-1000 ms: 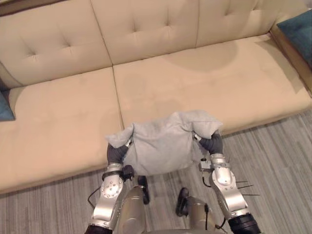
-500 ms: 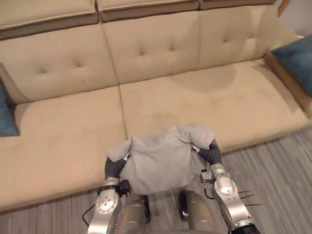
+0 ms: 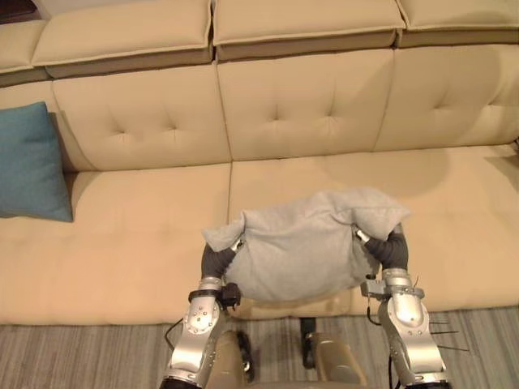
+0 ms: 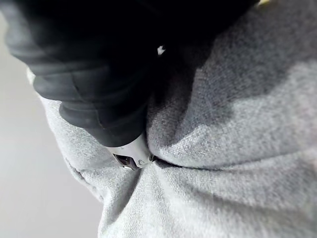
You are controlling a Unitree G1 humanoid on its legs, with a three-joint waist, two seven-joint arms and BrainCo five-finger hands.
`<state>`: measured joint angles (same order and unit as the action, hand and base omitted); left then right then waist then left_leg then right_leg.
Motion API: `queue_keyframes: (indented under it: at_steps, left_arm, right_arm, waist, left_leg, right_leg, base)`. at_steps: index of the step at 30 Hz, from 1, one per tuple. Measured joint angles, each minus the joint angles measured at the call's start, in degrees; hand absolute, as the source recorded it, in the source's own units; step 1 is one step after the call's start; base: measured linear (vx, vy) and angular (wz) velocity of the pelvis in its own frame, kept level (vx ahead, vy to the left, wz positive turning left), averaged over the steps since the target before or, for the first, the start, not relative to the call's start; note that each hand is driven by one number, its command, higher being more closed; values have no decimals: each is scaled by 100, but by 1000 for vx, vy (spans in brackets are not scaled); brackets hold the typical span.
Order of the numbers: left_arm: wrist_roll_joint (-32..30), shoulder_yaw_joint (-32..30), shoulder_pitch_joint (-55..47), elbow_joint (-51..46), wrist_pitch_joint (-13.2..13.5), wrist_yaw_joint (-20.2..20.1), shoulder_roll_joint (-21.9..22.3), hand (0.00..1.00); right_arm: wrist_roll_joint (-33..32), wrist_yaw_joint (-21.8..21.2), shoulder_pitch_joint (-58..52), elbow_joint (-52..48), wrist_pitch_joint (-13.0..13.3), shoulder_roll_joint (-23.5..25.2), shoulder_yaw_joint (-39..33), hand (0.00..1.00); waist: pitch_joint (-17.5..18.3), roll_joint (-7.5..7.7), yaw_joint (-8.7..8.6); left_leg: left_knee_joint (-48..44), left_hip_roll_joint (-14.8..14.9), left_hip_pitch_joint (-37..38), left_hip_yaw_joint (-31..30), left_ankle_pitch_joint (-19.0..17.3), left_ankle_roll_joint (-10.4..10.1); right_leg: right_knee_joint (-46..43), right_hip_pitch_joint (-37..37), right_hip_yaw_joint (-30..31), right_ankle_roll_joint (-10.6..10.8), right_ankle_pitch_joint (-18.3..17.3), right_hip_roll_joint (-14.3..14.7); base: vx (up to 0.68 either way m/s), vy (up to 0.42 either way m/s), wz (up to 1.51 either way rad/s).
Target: Pick up cushions and gather them together orderly.
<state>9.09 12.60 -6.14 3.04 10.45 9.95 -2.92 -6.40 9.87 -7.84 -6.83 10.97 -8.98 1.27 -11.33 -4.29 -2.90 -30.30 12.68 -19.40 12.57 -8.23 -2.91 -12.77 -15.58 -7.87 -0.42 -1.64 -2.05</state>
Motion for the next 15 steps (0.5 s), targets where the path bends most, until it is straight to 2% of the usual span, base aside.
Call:
queue_keyframes:
  at_steps: [1,6,10,15]
  left_arm:
    - [-2,51,119,-2,2,-8,-38,100]
    - [-24,18,240,0,0,-5,-283,100]
    - [-50,-156,376,-1,0,10,-305,100]
    - [-80,-224,1291,40,1,309,-514,100]
  right_arm:
    - [-3,0,18,-9,1,108,-108,100]
    - [-25,-3,159,206,-32,344,-120,100]
    - [-30,-2,547,445,-38,400,-67,100]
    - [-89,278,1885,974,-29,383,-70,100]
  waist:
    - [4,8,8]
    - [0,25,71]
    - [-4,32,78]
    - [-50,94,74]
  left_leg:
    - [315,-93,40,15,-31,-12]
    - [1071,-289,232,168,-55,-22]
    - [1127,-337,194,316,-106,49]
    - [958,-343,-198,353,-104,60]
  right_leg:
    - [173,-32,-6,86,104,-27]
    - [449,-133,111,170,358,-99]
    - [652,-202,341,243,552,-98]
    - [772,-519,484,252,836,-104]
  base:
    - [37,120,16]
    - [-21,96,-1]
    - [-88,43,-23]
    - [-130,3,-12]
